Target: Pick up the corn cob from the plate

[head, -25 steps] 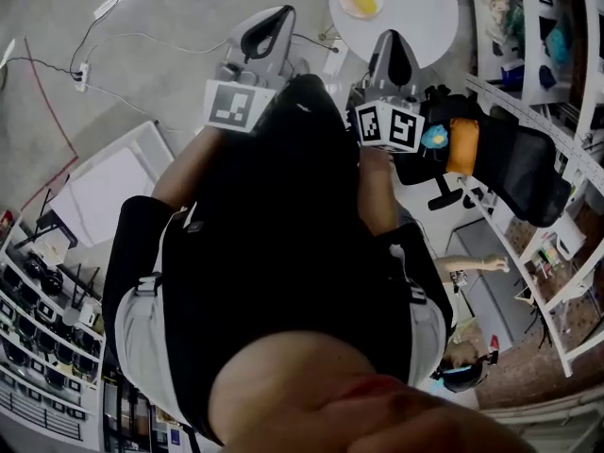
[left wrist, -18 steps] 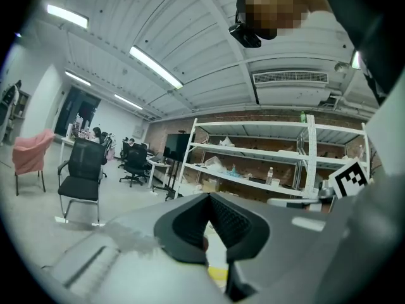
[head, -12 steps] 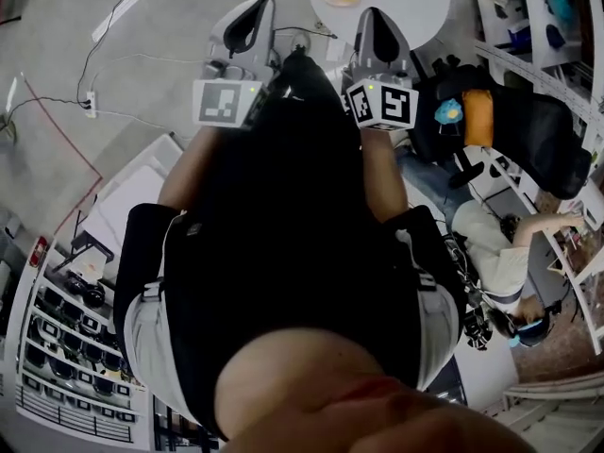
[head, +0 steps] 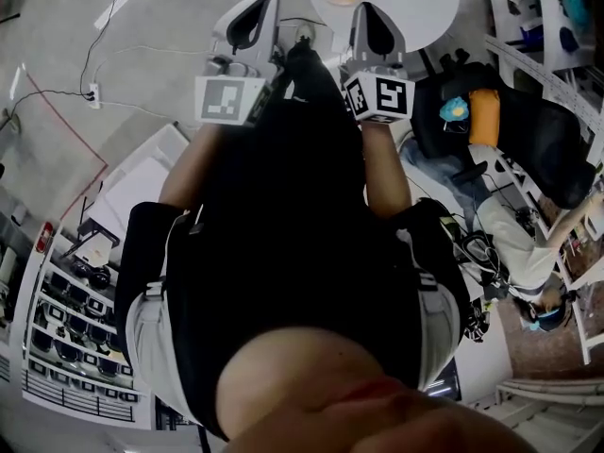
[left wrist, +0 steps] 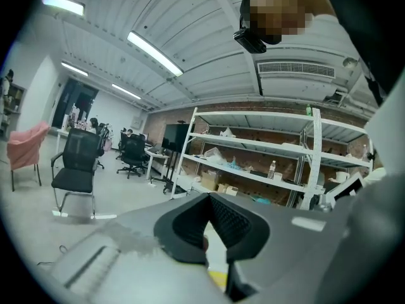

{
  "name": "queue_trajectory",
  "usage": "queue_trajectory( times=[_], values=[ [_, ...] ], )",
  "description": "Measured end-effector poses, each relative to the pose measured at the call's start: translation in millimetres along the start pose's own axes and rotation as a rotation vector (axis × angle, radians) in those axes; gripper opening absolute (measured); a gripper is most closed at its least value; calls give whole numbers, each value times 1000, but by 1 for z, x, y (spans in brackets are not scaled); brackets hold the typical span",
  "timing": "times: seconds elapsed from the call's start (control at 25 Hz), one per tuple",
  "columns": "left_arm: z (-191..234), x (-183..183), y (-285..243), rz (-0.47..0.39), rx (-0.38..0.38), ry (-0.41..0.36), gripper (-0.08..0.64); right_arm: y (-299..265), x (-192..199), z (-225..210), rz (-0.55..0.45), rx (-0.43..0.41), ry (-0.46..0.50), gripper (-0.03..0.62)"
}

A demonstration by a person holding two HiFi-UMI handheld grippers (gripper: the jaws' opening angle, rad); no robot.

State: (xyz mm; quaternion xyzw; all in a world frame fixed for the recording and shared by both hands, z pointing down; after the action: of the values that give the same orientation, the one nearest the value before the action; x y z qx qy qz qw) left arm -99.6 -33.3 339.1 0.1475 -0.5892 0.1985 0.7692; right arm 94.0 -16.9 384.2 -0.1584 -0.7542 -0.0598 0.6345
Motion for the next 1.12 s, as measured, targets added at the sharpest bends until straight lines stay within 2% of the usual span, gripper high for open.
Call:
queue_trajectory(
  times=[0.16, 0.28, 0.48, 1.12],
  values=[
    [4, 6, -7, 7, -1, 17, 6, -9, 16, -2, 48, -15, 2, 11],
    [4, 13, -16, 23, -1, 21, 6, -18, 28, -8, 95, -25, -14, 52],
    [7, 22, -30, 42, 2, 30, 6, -32, 49, -21, 161, -24, -5, 77],
    [8, 84, -85, 136, 4, 70, 6, -63, 148, -69, 430, -73, 13, 161]
  ],
)
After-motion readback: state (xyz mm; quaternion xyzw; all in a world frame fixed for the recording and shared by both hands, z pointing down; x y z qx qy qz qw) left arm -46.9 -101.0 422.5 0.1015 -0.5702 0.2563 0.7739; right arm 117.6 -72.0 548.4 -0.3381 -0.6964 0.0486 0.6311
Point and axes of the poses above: the fingertips, and each gripper's own axes: y backward along the fingers, z to its left, x out of its underside, the point moved 6 cm from there along y, backward along the fingers, and after that the axes turned 10 degrees about -z, right-handed, at the moved point
